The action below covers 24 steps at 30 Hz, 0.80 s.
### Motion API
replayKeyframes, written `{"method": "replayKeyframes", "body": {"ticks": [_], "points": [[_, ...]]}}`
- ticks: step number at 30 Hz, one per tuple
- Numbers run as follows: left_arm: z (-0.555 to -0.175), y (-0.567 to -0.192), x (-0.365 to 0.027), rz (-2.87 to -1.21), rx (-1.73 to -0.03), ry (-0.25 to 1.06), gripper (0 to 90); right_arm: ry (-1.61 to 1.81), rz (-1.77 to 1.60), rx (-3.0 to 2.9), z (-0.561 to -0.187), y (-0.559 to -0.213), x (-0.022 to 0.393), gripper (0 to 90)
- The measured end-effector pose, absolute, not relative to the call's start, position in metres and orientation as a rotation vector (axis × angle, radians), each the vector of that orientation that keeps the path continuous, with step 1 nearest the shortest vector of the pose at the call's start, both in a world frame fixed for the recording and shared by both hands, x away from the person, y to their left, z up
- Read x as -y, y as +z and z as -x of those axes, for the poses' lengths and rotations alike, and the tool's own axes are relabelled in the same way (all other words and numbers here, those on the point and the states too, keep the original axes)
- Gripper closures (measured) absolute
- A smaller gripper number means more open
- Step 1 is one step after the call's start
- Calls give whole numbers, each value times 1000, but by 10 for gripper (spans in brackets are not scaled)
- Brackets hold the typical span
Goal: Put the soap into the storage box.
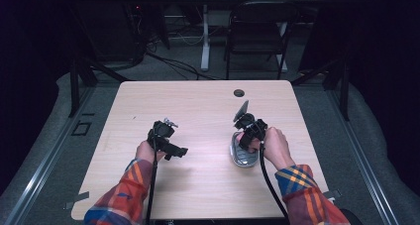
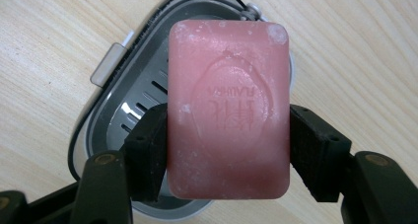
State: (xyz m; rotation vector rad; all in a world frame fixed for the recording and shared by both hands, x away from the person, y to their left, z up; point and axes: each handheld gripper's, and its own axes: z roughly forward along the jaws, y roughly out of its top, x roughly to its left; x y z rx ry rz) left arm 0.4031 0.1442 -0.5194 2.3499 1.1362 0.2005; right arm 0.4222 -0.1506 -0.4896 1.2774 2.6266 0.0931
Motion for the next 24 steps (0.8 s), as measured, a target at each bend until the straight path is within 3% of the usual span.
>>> {"method": "replayKeyframes", "body": {"ticks": [24], "points": [[-403, -519, -143, -2361, -1125, 190, 4, 146, -1361, -2624, -421, -492, 147, 363]]}}
